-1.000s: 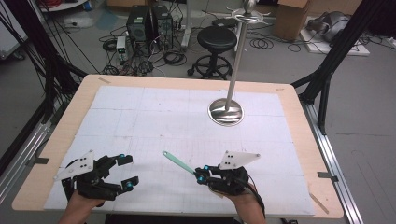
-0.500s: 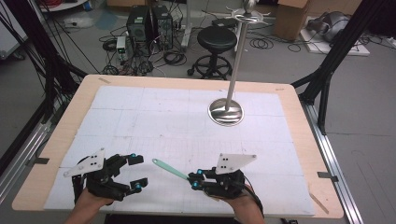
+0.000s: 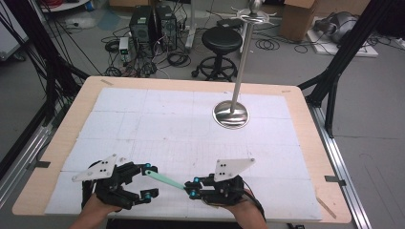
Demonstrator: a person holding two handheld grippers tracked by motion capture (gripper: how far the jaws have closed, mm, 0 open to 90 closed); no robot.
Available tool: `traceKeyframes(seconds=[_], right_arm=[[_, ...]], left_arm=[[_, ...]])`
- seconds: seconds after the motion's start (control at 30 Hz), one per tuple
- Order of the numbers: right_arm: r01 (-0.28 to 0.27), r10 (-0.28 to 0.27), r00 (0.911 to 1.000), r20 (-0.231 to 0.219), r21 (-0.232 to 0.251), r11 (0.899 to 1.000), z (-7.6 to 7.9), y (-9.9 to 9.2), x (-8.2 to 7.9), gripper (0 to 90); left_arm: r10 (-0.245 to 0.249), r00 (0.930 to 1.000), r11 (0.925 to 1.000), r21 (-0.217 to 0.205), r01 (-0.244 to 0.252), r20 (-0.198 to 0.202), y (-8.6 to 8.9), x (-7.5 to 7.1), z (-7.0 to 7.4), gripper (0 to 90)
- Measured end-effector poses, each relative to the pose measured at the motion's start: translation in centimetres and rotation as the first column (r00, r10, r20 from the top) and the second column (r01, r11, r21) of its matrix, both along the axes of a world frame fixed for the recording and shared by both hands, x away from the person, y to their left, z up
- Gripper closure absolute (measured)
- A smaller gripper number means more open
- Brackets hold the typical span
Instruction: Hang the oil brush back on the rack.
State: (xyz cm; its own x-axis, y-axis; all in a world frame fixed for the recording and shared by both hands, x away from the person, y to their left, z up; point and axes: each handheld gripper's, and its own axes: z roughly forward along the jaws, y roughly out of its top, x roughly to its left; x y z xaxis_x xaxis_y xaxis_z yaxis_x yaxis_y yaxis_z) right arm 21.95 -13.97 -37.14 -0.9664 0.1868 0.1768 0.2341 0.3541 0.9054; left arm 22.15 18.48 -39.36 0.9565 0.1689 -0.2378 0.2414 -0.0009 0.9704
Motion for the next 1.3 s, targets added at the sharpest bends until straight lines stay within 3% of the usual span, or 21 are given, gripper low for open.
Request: traceKeyframes(seconds=[0.3,0.53,0.73,0.93,1.2,1.27,1.3], right_arm=[[-0.064,0.064,0.9979,-0.007,0.016,0.998,0.0,0.4,-0.1,82.1],[-0.121,0.122,0.9923,-0.022,0.037,0.992,-0.1,0.6,0.0,82.0],[-0.149,0.15,0.9879,-0.038,0.049,0.988,-0.3,0.8,0.1,82.0],[-0.159,0.162,0.9861,-0.037,0.076,0.984,-0.3,0.7,0.3,82.0],[-0.154,0.157,0.9869,-0.037,0.074,0.985,-0.4,0.8,0.3,81.3],[-0.121,0.124,0.9917,-0.033,0.077,0.99,-0.3,0.7,0.3,76.6],[-0.098,0.101,0.9943,-0.034,0.087,0.991,-0.3,0.7,0.3,66.9]], left_arm=[[-0.065,0.9977,0.9975,-0.029,0.065,0.019,-0.2,-0.2,0.2,48.2],[-0.119,0.9919,0.9921,-0.034,0.121,0.043,-0.3,-0.3,0.4,62.4],[-0.142,0.9888,0.989,-0.035,0.143,0.047,-0.3,-0.4,0.4,67.1],[-0.148,0.9873,0.9876,-0.045,0.15,0.058,-0.1,-0.3,0.4,74.5],[-0.129,0.9896,0.9905,-0.04,0.132,0.064,-0.1,-0.4,0.7,75.2],[-0.105,0.9924,0.9936,-0.033,0.108,0.063,-0.1,-0.4,0.9,75.3],[-0.093,0.9939,0.9952,-0.023,0.095,0.059,-0.1,-0.3,1.1,75.4]])
